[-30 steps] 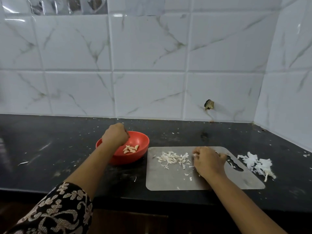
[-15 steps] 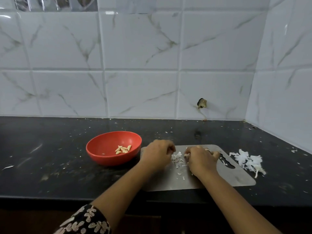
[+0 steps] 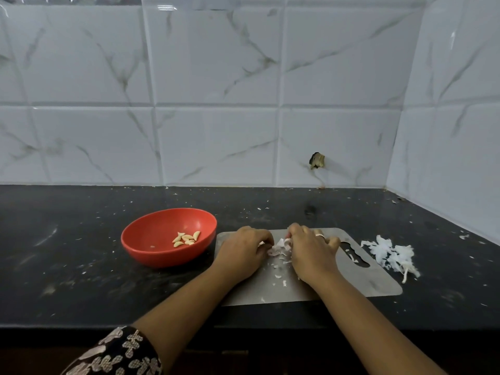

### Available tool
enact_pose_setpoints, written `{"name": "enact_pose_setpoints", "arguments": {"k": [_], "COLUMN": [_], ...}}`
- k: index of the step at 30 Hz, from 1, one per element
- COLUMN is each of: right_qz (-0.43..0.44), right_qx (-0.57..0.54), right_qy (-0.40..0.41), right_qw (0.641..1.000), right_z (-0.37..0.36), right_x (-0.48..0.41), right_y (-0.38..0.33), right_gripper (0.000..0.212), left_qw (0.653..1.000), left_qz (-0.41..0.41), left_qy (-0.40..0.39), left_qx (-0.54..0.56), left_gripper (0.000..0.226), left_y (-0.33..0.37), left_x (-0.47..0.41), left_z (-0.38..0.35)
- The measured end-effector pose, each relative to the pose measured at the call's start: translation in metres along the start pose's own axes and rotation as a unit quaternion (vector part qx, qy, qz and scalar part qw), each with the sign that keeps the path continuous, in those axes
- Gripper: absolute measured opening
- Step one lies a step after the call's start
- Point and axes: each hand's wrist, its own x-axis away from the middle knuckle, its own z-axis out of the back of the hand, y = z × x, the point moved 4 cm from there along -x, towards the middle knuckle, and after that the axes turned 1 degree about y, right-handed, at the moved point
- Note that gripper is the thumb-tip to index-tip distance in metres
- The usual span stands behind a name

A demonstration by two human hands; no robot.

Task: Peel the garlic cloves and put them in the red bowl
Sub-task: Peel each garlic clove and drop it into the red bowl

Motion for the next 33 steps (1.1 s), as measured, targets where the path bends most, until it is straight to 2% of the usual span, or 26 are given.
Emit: {"name": "enact_pose_setpoints", "arguments": {"k": [5,6,9,13,19,22,33], "right_qz": [0.012,0.012,0.022,0.019,-0.023,-0.034,-0.056], "right_qx": [-0.153,-0.218,-0.426,-0.534,-0.621,-0.642,-0.655], "right_qy": [0.042,0.043,0.032,-0.018,-0.058,-0.067,-0.111], "right_qw": [0.987,0.975,0.904,0.845,0.782,0.763,0.745], "right_z": [0.001,0.000,0.004,0.005,0.001,-0.001,-0.005], "right_x": [-0.003,-0.004,-0.002,0.002,0.001,0.000,0.003], "right_y": [0.001,0.002,-0.001,-0.008,-0.009,-0.009,-0.007], "right_gripper": [0.010,0.009,0.007,0.015,0.013,0.011,0.011], "left_qw": [0.997,0.995,0.984,0.943,0.916,0.908,0.937], "left_qz": [-0.053,-0.057,-0.039,0.023,0.060,0.076,0.038], "left_qy": [0.061,0.074,0.120,0.186,0.165,0.159,0.063], "left_qx": [0.011,0.029,0.126,0.274,0.361,0.380,0.340], "left_gripper": [0.020,0.018,0.011,0.010,0.017,0.014,0.018], "left_y": [0.005,0.005,-0.001,-0.010,-0.009,-0.011,-0.010], "left_x": [0.002,0.003,0.004,0.007,0.006,0.007,0.005], "left_z": [0.008,0.009,0.012,0.017,0.016,0.015,0.007]}}
